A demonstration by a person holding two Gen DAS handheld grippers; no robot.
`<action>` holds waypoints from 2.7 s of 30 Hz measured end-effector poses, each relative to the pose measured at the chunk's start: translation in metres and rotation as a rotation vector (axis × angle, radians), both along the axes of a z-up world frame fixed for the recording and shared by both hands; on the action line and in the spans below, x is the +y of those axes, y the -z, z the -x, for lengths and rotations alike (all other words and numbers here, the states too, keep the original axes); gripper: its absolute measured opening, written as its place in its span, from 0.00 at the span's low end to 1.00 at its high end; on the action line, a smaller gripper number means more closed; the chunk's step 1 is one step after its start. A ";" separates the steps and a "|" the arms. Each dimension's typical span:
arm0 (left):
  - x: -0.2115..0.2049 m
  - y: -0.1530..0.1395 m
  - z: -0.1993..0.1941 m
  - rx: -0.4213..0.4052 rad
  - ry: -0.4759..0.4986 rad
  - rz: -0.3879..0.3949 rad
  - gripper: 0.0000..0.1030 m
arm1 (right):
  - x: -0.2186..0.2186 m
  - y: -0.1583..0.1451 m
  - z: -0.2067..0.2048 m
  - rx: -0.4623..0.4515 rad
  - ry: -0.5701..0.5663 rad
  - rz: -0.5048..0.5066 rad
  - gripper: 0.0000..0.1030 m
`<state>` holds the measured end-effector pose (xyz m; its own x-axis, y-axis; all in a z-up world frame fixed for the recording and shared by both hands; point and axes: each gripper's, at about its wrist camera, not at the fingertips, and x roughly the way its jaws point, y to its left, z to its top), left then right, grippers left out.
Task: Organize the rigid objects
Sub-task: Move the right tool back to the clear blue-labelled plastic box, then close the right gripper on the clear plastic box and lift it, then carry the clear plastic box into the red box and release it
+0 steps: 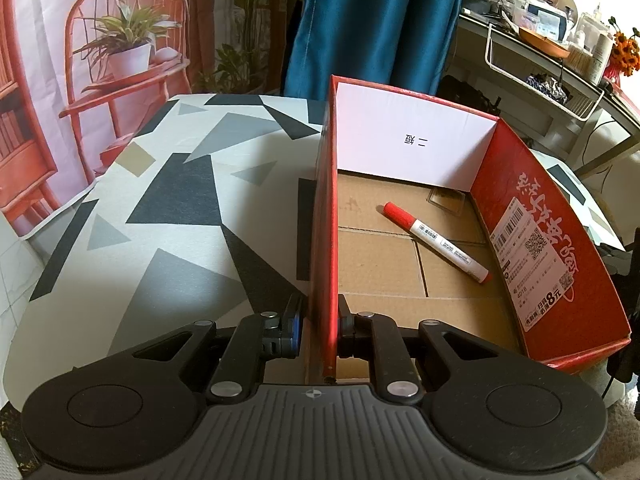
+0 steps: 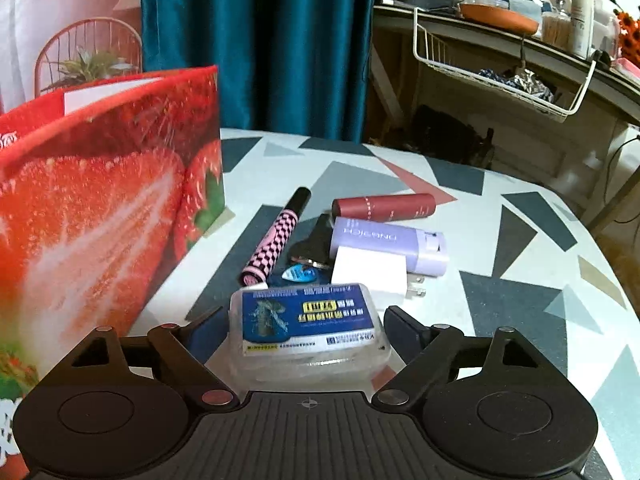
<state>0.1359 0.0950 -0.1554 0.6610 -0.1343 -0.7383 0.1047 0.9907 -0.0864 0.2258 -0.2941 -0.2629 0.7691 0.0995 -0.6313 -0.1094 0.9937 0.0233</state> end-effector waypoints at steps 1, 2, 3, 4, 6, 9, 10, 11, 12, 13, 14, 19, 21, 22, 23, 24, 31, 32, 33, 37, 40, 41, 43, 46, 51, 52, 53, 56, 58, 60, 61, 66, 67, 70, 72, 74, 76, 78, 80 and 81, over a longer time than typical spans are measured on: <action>0.000 0.000 0.000 0.000 0.000 0.000 0.17 | -0.001 0.001 0.000 0.004 0.003 -0.006 0.78; 0.000 0.000 0.000 0.000 0.000 0.000 0.17 | -0.003 0.002 0.000 0.007 0.006 -0.015 0.78; 0.000 0.000 0.000 0.000 -0.001 0.001 0.17 | -0.003 0.002 0.001 0.008 0.009 -0.019 0.78; 0.000 0.000 0.000 -0.001 -0.001 0.002 0.17 | -0.003 0.002 0.001 0.008 0.010 -0.019 0.78; 0.000 0.000 0.000 -0.001 -0.002 0.002 0.17 | -0.003 0.003 0.002 0.010 0.014 -0.020 0.78; 0.001 0.000 0.000 0.000 -0.003 0.003 0.17 | -0.004 0.003 0.002 0.011 0.012 -0.029 0.78; 0.001 0.000 0.000 -0.001 -0.003 0.002 0.17 | -0.005 0.003 0.002 0.013 0.011 -0.033 0.78; 0.000 0.000 0.000 -0.001 -0.003 0.000 0.17 | -0.006 0.003 0.001 0.016 0.011 -0.038 0.78; 0.000 0.000 0.000 -0.001 -0.002 0.000 0.17 | -0.007 0.003 0.001 0.018 0.011 -0.042 0.78; 0.000 0.000 0.000 -0.001 -0.003 0.000 0.17 | -0.007 0.003 0.000 0.020 0.011 -0.044 0.78; 0.000 0.000 0.000 -0.001 -0.003 0.001 0.17 | -0.007 0.004 0.000 0.022 0.011 -0.043 0.78; 0.000 0.000 0.000 -0.001 -0.005 0.000 0.18 | -0.007 0.005 -0.003 0.038 0.014 -0.046 0.78; 0.000 0.000 0.000 -0.001 -0.005 0.000 0.18 | -0.008 0.005 -0.003 0.039 0.014 -0.053 0.78; 0.000 -0.001 0.000 -0.001 -0.005 -0.001 0.18 | -0.008 0.005 -0.003 0.039 0.014 -0.053 0.78; 0.000 0.000 0.000 -0.001 -0.005 0.000 0.18 | -0.008 0.006 -0.003 0.039 0.015 -0.054 0.78; 0.000 0.000 0.000 -0.001 -0.005 0.000 0.18 | -0.008 0.006 -0.003 0.039 0.014 -0.055 0.77; 0.000 -0.001 0.000 0.001 -0.004 -0.001 0.18 | -0.010 0.000 -0.001 0.035 0.009 -0.072 0.76; -0.001 -0.001 0.000 0.001 -0.003 -0.002 0.18 | -0.010 -0.001 0.001 0.036 0.005 -0.080 0.76; -0.001 -0.001 0.001 0.001 -0.002 -0.002 0.18 | -0.011 -0.003 0.003 0.040 0.001 -0.093 0.76; 0.000 0.000 0.001 0.000 -0.004 0.002 0.18 | -0.015 -0.014 0.007 0.035 -0.014 -0.130 0.76; 0.000 0.000 0.001 0.000 -0.004 0.002 0.18 | -0.016 -0.029 0.006 0.005 -0.029 -0.134 0.76; 0.000 0.000 0.001 0.000 -0.004 0.002 0.18 | -0.016 -0.036 0.005 -0.009 -0.035 -0.131 0.76; 0.000 0.000 0.001 0.000 -0.004 0.004 0.18 | -0.014 -0.051 0.002 -0.043 -0.053 -0.127 0.76; 0.000 0.000 0.001 -0.004 -0.005 0.002 0.18 | -0.008 -0.077 -0.003 -0.110 -0.093 -0.115 0.76; 0.000 0.000 0.000 -0.003 -0.005 0.002 0.18 | 0.019 -0.116 -0.012 -0.204 -0.229 -0.062 0.76; 0.000 0.000 0.000 -0.003 -0.005 0.002 0.18 | 0.026 -0.121 -0.015 -0.214 -0.264 -0.049 0.76; 0.000 0.000 0.000 -0.003 -0.005 0.002 0.18 | 0.033 -0.125 -0.017 -0.219 -0.297 -0.037 0.76; 0.000 0.001 -0.001 0.001 -0.002 0.003 0.18 | 0.059 -0.130 -0.023 -0.221 -0.401 0.016 0.76; -0.002 0.000 -0.002 0.002 0.004 -0.009 0.18 | 0.074 -0.130 -0.027 -0.206 -0.459 0.054 0.76; -0.001 0.001 -0.002 0.001 0.004 -0.005 0.18 | 0.088 -0.127 -0.031 -0.185 -0.498 0.082 0.76; -0.001 0.001 -0.002 0.002 0.002 -0.002 0.18 | 0.092 -0.126 -0.033 -0.176 -0.510 0.090 0.76; -0.001 0.001 -0.002 0.001 0.004 -0.005 0.18 | 0.104 -0.122 -0.031 -0.154 -0.518 0.086 0.76; -0.001 0.001 -0.002 0.001 0.004 -0.005 0.18 | 0.105 -0.121 -0.031 -0.148 -0.521 0.086 0.76; 0.000 0.002 -0.002 0.001 0.001 0.003 0.18 | 0.105 -0.116 -0.032 -0.138 -0.534 0.093 0.76; 0.000 0.002 -0.002 0.001 0.003 0.000 0.18 | 0.105 -0.114 -0.032 -0.129 -0.536 0.089 0.76; 0.000 0.002 -0.002 0.002 0.003 0.000 0.18 | 0.106 -0.113 -0.032 -0.126 -0.537 0.088 0.76; 0.000 0.002 -0.002 0.001 0.001 0.002 0.18 | 0.106 -0.113 -0.032 -0.126 -0.537 0.087 0.76; 0.000 0.002 -0.002 0.001 0.002 -0.001 0.18 | 0.105 -0.113 -0.031 -0.126 -0.537 0.084 0.76; 0.000 0.002 -0.002 0.001 0.003 -0.002 0.18 | 0.105 -0.114 -0.030 -0.124 -0.541 0.080 0.76; 0.000 0.002 -0.002 0.001 0.002 -0.002 0.18 | 0.105 -0.115 -0.029 -0.124 -0.542 0.079 0.76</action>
<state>0.1382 0.0950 -0.1576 0.6600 -0.1342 -0.7392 0.1062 0.9907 -0.0850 0.2549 -0.1895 -0.1483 0.6903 0.4574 -0.5605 -0.6020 0.7929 -0.0944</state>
